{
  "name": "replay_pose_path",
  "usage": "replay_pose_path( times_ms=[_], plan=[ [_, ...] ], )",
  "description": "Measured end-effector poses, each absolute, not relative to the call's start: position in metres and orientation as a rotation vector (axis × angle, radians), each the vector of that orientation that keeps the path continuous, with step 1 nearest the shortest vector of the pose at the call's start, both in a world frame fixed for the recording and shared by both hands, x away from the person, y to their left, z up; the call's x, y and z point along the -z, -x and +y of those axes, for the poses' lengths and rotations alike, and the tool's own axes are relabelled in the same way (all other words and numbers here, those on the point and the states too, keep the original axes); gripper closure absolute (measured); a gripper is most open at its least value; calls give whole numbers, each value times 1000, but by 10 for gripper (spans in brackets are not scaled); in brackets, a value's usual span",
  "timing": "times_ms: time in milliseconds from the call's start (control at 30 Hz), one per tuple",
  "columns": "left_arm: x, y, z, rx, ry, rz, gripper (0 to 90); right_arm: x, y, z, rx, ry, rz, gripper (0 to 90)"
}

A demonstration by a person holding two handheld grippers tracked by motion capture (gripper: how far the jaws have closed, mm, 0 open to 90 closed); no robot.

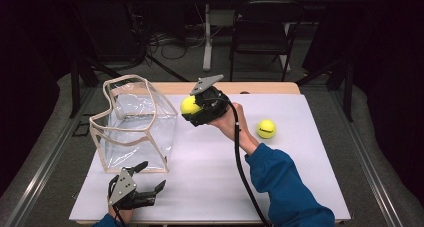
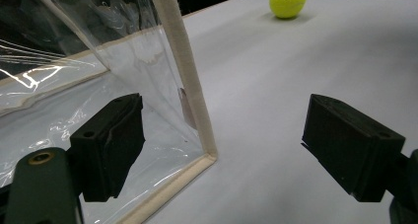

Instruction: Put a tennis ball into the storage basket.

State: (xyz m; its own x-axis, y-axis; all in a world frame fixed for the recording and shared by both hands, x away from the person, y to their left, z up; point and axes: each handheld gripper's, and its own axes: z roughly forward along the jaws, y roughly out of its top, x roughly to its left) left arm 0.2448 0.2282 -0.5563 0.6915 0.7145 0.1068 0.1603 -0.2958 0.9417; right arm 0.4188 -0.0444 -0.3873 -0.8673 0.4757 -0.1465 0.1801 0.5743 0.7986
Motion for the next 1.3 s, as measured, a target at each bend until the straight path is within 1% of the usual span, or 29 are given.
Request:
replay_pose_path(
  times_ms=[533, 1300],
  plan=[
    [556, -245, 228, -641, -1824, 686, 159, 379, -426, -33, -1170, -525, 2480, 264],
    [556, -244, 229, -637, -1818, 688, 159, 358, -429, -17, -1144, -488, 2490, 265]
  ],
)
